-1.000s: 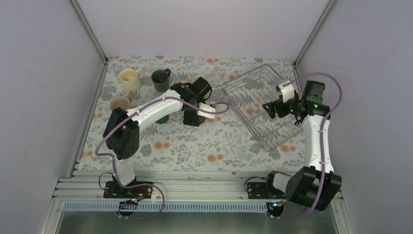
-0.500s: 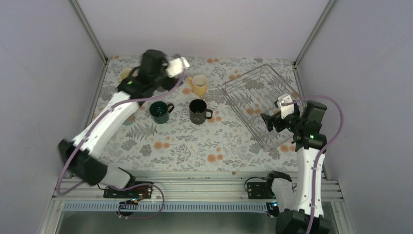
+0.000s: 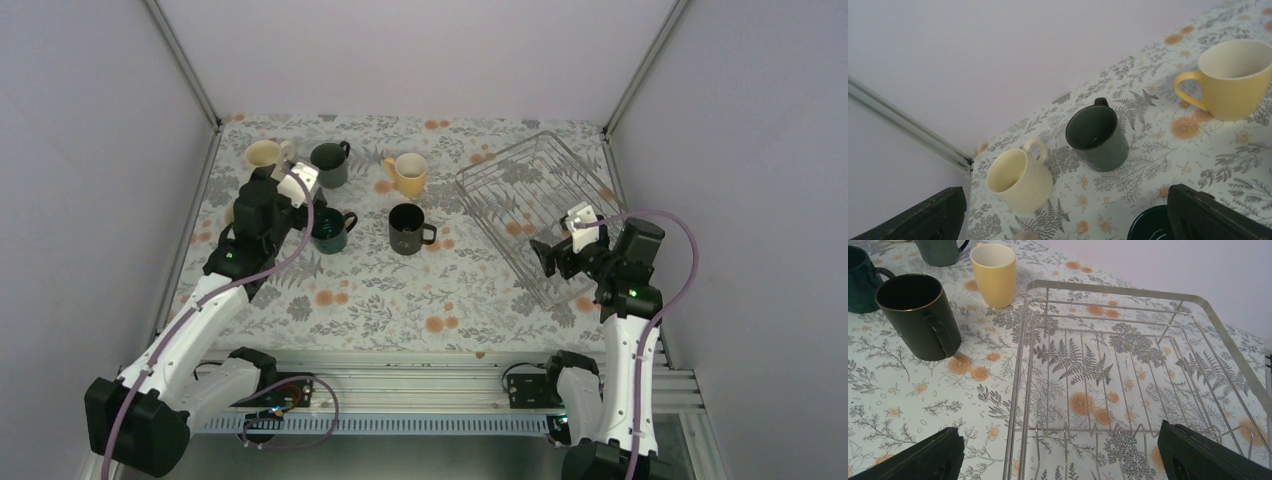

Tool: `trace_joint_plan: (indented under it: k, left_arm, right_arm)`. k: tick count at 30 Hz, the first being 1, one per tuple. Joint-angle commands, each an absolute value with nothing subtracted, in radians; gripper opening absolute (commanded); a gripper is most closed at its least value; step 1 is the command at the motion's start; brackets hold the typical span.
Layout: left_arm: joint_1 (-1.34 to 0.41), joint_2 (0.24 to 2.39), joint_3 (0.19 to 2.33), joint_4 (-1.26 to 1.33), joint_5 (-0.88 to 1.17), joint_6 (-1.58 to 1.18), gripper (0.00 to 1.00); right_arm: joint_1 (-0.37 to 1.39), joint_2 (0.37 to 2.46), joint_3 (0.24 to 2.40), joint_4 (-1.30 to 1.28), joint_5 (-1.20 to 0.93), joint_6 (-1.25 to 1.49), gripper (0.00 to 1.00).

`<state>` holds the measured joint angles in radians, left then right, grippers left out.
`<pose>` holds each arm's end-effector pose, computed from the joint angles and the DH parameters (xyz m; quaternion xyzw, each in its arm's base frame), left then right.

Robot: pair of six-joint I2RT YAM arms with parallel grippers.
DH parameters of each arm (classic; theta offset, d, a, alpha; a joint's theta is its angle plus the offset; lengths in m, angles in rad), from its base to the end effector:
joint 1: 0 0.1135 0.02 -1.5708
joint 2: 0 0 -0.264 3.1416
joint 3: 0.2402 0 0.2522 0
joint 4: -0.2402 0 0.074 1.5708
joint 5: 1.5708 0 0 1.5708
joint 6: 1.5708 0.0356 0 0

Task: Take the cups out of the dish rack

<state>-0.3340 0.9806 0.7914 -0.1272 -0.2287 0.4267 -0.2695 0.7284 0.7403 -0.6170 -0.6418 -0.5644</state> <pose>0.2183 -0.0672 0.3119 0.2365 0.7718 0.1193 0.5781 0.1517 -0.0198 0.2938 -0.2683 0.8098 0.0770 0.5160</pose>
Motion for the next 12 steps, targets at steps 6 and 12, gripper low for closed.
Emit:
trace_joint_plan:
  k: [6,12]
  left_arm:
    - [-0.241,0.928,0.739,-0.004,-0.119,0.260,1.00]
    - [-0.234,0.941,0.748,-0.026,-0.088,0.251,1.00]
  right_arm:
    - [-0.268,0.736,0.723,-0.574,-0.655,-0.548,1.00]
    - [-0.267,0.739,0.721,-0.575,-0.655,-0.549,1.00]
